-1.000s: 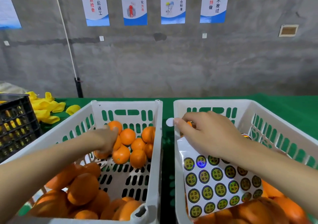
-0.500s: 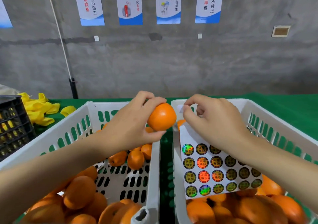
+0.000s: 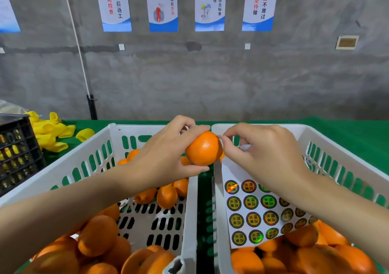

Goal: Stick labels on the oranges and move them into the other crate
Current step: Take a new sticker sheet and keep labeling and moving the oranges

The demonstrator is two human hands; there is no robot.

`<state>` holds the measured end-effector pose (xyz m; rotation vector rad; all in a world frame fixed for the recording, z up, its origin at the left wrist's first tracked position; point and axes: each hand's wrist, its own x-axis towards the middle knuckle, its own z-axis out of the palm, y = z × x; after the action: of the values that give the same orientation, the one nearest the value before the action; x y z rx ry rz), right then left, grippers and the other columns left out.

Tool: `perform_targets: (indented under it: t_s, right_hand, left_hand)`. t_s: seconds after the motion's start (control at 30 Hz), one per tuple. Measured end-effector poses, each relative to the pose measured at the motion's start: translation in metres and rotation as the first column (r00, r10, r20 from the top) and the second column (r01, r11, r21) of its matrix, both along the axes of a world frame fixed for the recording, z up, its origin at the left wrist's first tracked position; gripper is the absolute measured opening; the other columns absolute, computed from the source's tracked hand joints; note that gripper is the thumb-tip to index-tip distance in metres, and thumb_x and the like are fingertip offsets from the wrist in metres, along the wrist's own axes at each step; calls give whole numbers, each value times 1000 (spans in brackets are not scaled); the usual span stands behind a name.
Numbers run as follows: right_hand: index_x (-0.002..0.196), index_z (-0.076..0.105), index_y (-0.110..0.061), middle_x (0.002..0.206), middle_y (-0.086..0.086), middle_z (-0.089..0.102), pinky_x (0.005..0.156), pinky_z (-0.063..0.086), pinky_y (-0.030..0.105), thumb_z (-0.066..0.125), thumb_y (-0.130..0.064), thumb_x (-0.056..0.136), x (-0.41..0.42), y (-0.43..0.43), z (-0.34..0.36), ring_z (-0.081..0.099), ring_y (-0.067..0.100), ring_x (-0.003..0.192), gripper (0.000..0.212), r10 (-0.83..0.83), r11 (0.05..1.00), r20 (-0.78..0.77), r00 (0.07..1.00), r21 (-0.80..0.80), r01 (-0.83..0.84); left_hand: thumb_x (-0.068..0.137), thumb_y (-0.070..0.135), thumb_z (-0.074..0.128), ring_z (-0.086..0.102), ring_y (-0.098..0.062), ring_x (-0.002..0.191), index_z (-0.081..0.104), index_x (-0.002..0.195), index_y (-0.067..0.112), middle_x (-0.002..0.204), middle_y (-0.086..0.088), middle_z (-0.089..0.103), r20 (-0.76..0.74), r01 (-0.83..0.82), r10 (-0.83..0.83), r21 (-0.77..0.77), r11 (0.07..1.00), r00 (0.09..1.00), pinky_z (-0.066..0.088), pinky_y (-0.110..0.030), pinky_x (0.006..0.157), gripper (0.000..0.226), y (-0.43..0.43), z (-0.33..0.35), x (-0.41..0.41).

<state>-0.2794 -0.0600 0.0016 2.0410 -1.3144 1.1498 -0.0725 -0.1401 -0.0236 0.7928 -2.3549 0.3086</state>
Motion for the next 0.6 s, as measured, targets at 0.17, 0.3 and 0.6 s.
perform_targets:
  t_s: [0.17, 0.3, 0.6]
  right_hand:
    - [82, 77, -19, 54, -14, 45, 48, 40, 26, 62, -30, 85, 1, 0, -2, 45, 10, 48, 18, 77, 997, -47, 996, 34, -75]
    - [84, 77, -17, 56, -17, 41, 47, 43, 28, 62, -30, 86, 1, 0, -3, 46, 9, 49, 20, 114, 992, -48, 992, 60, -111]
    - [91, 77, -22, 46, -18, 30, 48, 37, 26, 54, -32, 89, 1, 2, -2, 38, 7, 45, 25, 150, 982, 54, 987, 107, -155]
  left_hand:
    - [74, 57, 79, 47, -12, 108, 42, 146, 32, 129, 8, 36, -12, 17, -17, 4, 1000, 1000, 58, -36, 78, 85, 2, -1, -2]
    - [74, 59, 78, 44, -9, 109, 41, 146, 33, 131, 8, 37, -21, 17, -17, 15, 1000, 1000, 59, -37, 78, 85, 1, -2, -2]
    - [75, 60, 77, 45, -7, 111, 38, 146, 34, 134, 13, 35, -23, 32, -31, 43, 999, 999, 57, -35, 82, 85, 0, -1, -1]
